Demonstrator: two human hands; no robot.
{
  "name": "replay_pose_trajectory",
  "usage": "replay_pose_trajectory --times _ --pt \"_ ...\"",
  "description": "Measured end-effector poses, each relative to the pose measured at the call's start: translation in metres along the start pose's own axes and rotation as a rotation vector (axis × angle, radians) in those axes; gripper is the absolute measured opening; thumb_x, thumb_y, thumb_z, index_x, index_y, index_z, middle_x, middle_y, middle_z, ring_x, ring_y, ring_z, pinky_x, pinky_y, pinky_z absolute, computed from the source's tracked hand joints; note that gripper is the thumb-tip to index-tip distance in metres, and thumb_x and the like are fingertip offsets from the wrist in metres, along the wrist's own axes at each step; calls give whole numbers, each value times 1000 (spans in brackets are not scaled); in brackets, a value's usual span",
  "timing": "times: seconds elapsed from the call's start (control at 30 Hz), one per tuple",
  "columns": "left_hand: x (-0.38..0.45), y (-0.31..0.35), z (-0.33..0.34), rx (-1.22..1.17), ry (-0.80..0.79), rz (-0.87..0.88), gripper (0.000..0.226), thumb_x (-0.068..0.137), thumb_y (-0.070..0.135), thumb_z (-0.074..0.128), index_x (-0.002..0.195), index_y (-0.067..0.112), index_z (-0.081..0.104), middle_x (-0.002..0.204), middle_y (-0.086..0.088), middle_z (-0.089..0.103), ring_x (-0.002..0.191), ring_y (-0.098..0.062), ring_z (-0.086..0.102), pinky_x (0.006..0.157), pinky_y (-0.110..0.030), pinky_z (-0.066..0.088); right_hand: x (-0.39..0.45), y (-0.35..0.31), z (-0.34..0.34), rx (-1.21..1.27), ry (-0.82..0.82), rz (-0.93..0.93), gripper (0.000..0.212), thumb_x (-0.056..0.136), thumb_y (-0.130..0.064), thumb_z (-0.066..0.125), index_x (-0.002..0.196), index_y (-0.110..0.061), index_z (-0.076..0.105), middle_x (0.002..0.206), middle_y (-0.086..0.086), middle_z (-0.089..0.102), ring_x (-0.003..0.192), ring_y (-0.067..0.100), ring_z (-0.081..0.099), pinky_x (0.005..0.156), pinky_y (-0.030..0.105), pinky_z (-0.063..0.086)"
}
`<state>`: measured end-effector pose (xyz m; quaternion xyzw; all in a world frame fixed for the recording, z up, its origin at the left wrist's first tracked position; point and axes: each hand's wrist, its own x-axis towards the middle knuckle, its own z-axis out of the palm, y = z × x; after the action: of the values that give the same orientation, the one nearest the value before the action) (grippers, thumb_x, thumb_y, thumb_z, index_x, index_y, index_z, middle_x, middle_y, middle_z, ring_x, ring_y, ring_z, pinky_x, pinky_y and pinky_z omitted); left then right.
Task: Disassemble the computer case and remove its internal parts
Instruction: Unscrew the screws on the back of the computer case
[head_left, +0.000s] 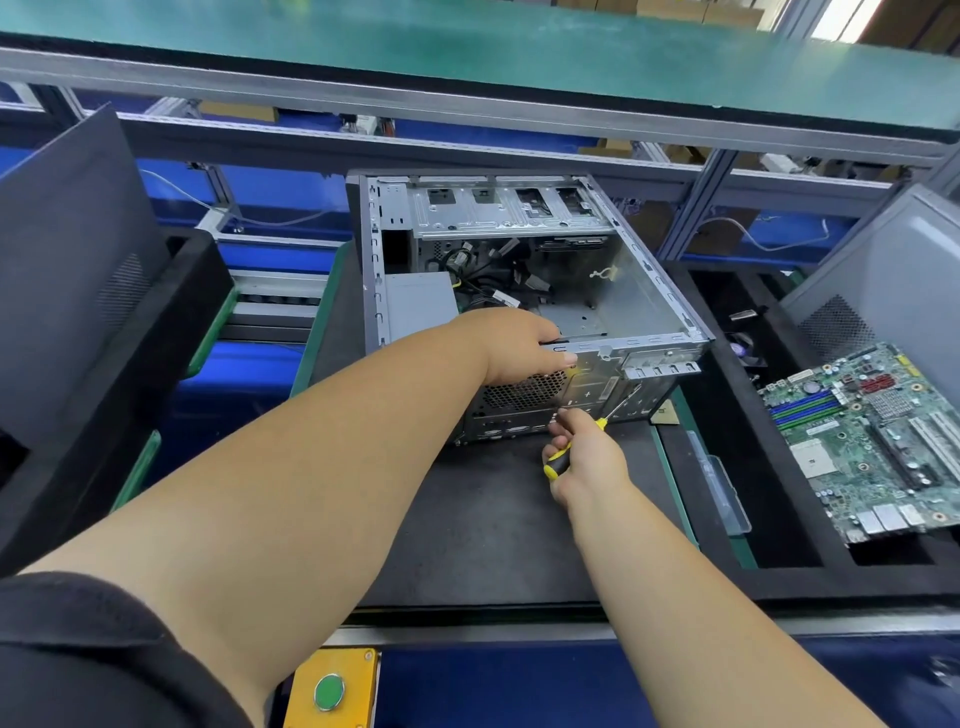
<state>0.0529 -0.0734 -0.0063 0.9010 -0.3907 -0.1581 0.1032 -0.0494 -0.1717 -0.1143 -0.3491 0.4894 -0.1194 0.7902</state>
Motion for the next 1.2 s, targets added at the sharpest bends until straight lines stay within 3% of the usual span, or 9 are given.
replay_pose_trajectory --times 0.13,0.3,0.5,0.6,0.7,0.73,0.87,1.0,1.2 --pt "2 -2 1 -17 -7 -4 58 94 64 38 140 30 48 145 2 49 129 -22 47 88 -33 35 0 -6 -21 -57 28 7 14 87 -9 65 75 -9 58 71 5 61 32 3 40 34 15 34" --pt "1 -2 -1 -7 -40 4 61 94 65 36 145 31 42 152 3 40 138 -22 39 105 -38 33 -1 -23 -62 -116 96 20 20 91 -10 63 73 -11 56 70 1 56 28 1 38 32 13 31" --pt "-4 0 -2 -8 -40 1 55 96 63 31 141 35 45 149 4 44 134 -21 43 102 -36 34 5 -54 -102 -154 157 11 21 93 -18 64 73 -12 59 63 -1 51 27 3 38 32 12 31" --pt "-8 4 -2 -92 -29 -51 51 98 61 26 128 34 57 143 4 51 131 -21 46 101 -35 33 16 -75 -119 -158 142 -2 21 95 -17 61 74 -13 60 62 -2 50 27 2 36 32 12 30" --pt "-10 9 -3 -146 -5 -107 40 98 61 25 88 41 57 127 4 60 117 -19 53 100 -37 38 36 -98 -132 -154 108 5 23 97 -15 57 75 -12 57 63 -1 49 26 1 36 31 11 29" --pt "-10 11 -4 -146 5 -120 40 99 60 25 86 41 57 128 3 61 115 -19 53 102 -38 38 42 -106 -136 -154 95 18 23 98 -15 56 75 -12 56 62 -2 49 26 1 35 30 10 28" --pt "-8 18 -4 -161 37 -215 47 100 55 30 113 26 65 136 3 57 125 -20 50 103 -35 34 67 -129 -150 -207 71 50 26 100 -18 54 75 -11 56 63 -1 48 24 2 34 30 10 29" --pt "-8 23 -4 -153 28 -287 33 100 51 35 92 30 59 103 4 63 105 -21 57 96 -39 43 83 -142 -162 -263 67 106 26 98 -26 60 80 -8 60 71 1 53 45 6 39 31 12 34" --pt "-9 28 -3 -204 78 -331 29 101 45 40 97 25 61 104 -2 62 107 -24 56 95 -38 41 80 -155 -155 -315 -77 25 25 96 -24 62 74 -13 57 63 -1 52 32 5 39 42 20 33"
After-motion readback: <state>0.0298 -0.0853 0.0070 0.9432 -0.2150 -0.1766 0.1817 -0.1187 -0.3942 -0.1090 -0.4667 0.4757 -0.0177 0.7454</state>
